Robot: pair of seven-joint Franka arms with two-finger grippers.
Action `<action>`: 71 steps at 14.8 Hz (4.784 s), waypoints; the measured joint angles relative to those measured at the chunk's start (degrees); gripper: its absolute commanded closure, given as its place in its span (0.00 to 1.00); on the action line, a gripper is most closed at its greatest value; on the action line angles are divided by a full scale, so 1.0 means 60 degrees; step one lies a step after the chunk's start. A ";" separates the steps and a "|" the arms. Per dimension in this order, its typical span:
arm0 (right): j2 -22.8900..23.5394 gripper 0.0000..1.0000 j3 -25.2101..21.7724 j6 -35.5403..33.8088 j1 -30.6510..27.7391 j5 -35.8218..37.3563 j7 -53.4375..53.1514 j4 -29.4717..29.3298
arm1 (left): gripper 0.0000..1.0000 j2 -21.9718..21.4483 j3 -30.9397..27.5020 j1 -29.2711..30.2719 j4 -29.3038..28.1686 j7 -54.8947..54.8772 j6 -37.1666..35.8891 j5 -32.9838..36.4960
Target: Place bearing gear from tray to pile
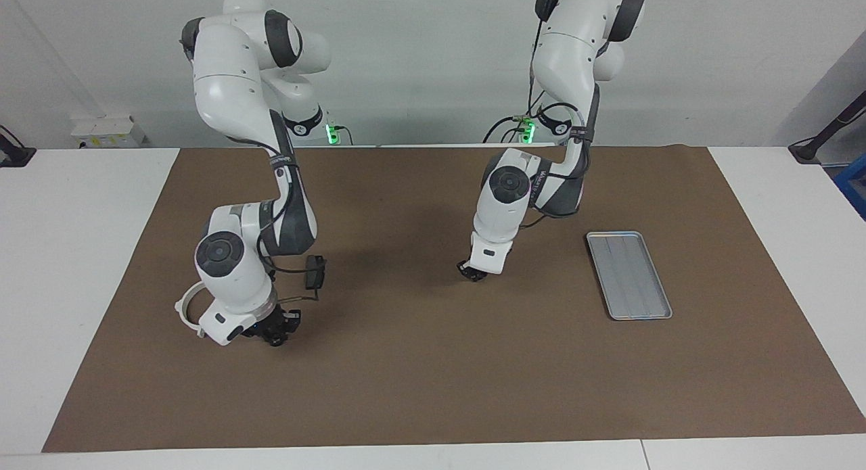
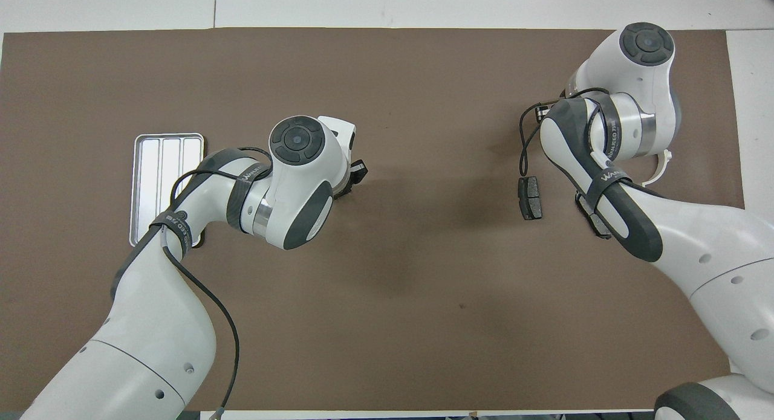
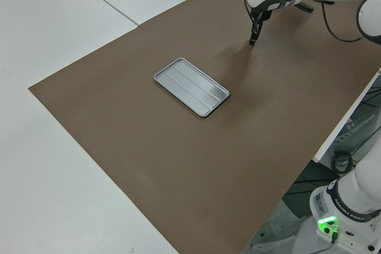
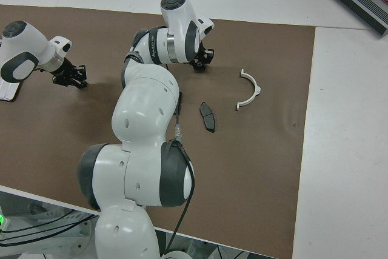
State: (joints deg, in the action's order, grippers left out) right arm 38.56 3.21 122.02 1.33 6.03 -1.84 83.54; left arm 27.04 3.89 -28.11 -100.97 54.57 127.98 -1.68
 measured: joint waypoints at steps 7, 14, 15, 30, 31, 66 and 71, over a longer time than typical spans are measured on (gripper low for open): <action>-0.0362 0.00 0.0050 -0.0657 0.0280 0.0004 -0.0059 0.0001 | 0.00 -0.1839 -0.0241 0.1974 0.0112 -0.2137 -0.2229 0.0202; -0.1722 0.00 0.0384 -0.2866 0.3422 -0.0436 -0.6103 -0.0894 | 0.00 -0.3916 -0.0275 0.4310 0.0028 -0.6304 -0.4603 0.0202; -0.1691 0.00 0.0387 -0.2860 0.3983 -0.0439 -0.7045 -0.0921 | 0.00 -0.4064 -0.0276 0.4504 0.0023 -0.6621 -0.4764 0.0202; 0.1467 0.00 0.0243 -0.1606 0.6021 -0.0261 -0.9893 -0.2788 | 0.00 -0.4677 -0.0261 0.4906 -0.0359 -0.8126 -0.5719 0.0202; 0.1513 0.00 0.0242 -0.1602 0.6028 -0.0230 -0.9893 -0.2798 | 0.00 -0.4736 -0.0261 0.4906 -0.0414 -0.8157 -0.5719 0.0202; 0.0372 1.00 0.0065 -0.2133 0.1637 0.0028 -0.1347 -0.1802 | 0.00 -0.4963 0.0263 0.4913 0.0433 -0.8435 -0.5770 0.0199; 0.0547 1.00 0.0053 -0.1593 0.1469 0.0022 -0.1347 -0.1300 | 0.00 -0.4908 0.0344 0.4896 0.0473 -0.8476 -0.5737 0.0199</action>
State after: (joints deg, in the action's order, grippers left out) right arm 41.84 3.53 112.46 10.14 6.17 -9.92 75.74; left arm -2.40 5.96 1.26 -98.14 3.71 93.56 -0.49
